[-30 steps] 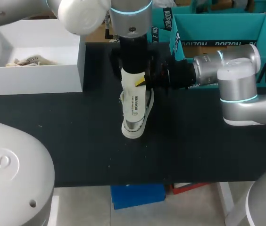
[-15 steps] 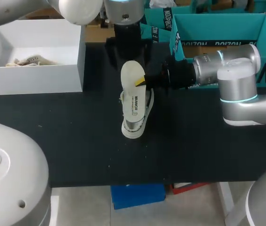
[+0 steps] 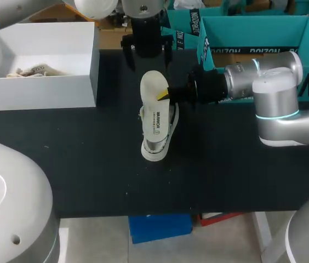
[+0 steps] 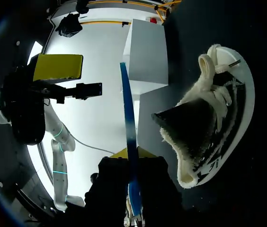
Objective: Take the shoe out of the shoebox, open the shoe tongue, remove and reinsert the insole, then place the shoe into the shoebox
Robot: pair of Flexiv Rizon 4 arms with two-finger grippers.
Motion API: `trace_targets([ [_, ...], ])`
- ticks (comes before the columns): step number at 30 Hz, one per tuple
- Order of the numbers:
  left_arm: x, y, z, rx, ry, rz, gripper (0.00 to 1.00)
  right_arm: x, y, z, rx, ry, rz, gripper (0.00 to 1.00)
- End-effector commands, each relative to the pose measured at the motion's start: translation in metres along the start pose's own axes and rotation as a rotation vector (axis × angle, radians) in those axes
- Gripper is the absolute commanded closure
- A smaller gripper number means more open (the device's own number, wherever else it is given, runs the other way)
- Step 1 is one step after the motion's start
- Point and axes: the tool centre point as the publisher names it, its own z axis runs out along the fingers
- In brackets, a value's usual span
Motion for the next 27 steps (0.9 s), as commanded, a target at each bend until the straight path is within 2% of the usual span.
trace_targets([
  [1, -0.003, 0.007, 0.004, 0.01, 0.002, -0.001, 0.0, -0.001, 0.0, 0.001, -0.002, 0.0, 0.0, 1.0],
  [6, -0.005, 0.003, 0.002, 0.011, -0.004, 0.001, 0.0, -0.001, 0.0, 0.001, -0.002, 0.0, 0.0, 1.0],
  [12, -0.005, -0.011, -0.004, 0.007, -0.008, 0.007, 0.0, -0.001, 0.0, 0.001, -0.002, 0.0, 0.0, 1.0],
  [18, -0.004, -0.031, -0.008, 0.001, -0.001, 0.004, 0.0, -0.001, 0.0, 0.001, -0.002, 0.0, 0.0, 1.0],
  [27, -0.004, -0.073, -0.017, -0.002, 0.009, 0.008, 0.0, -0.001, 0.0, 0.001, -0.002, 0.0, 0.0, 1.0],
])
